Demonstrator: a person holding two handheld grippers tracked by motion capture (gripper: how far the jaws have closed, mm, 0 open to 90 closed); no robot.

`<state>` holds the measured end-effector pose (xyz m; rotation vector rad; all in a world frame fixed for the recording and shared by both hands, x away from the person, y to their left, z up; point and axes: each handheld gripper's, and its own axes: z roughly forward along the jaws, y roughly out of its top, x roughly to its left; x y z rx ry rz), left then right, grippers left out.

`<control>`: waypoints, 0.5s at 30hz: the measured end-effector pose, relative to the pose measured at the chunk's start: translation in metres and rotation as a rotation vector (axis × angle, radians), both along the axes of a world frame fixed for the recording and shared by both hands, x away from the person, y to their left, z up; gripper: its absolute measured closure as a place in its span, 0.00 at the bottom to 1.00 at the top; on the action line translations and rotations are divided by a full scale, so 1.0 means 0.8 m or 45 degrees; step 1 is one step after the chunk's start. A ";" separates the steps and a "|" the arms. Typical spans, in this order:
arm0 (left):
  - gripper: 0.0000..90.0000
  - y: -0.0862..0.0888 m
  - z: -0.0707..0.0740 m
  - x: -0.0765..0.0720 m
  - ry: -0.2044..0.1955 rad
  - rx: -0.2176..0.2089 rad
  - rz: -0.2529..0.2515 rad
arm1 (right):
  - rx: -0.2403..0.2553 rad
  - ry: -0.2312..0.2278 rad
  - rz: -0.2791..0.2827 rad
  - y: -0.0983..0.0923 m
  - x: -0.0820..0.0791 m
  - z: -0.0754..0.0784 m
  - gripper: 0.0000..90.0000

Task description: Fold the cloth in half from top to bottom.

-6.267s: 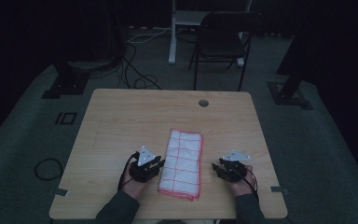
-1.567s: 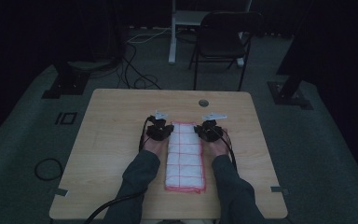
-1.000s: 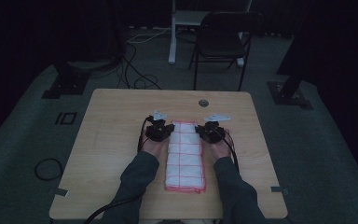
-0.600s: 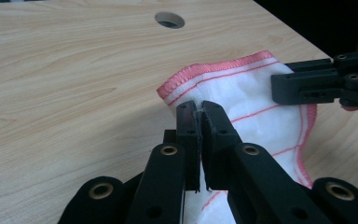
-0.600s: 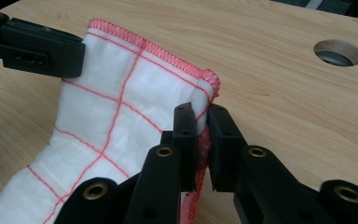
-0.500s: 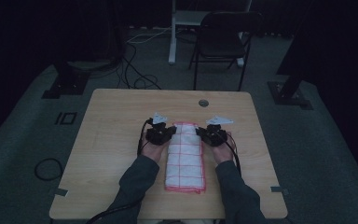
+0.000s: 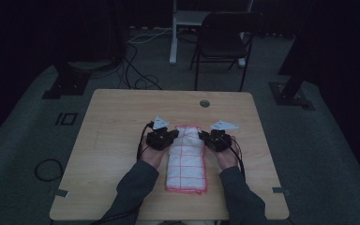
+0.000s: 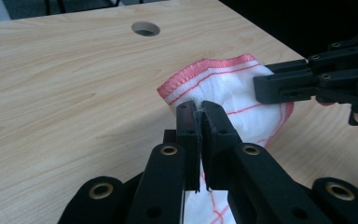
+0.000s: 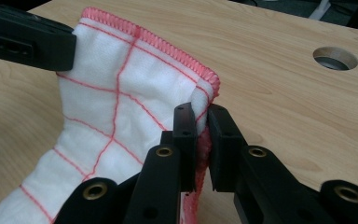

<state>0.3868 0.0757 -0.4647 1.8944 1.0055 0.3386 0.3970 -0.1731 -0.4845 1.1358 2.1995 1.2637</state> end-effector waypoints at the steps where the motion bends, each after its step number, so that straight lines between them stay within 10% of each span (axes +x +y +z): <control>1: 0.97 0.000 0.001 -0.003 -0.004 0.000 -0.005 | 0.000 -0.002 0.000 -0.001 -0.002 0.000 0.93; 15: 0.97 0.013 -0.002 -0.028 -0.004 -0.030 -0.010 | 0.016 0.001 0.040 -0.003 -0.027 -0.002 0.93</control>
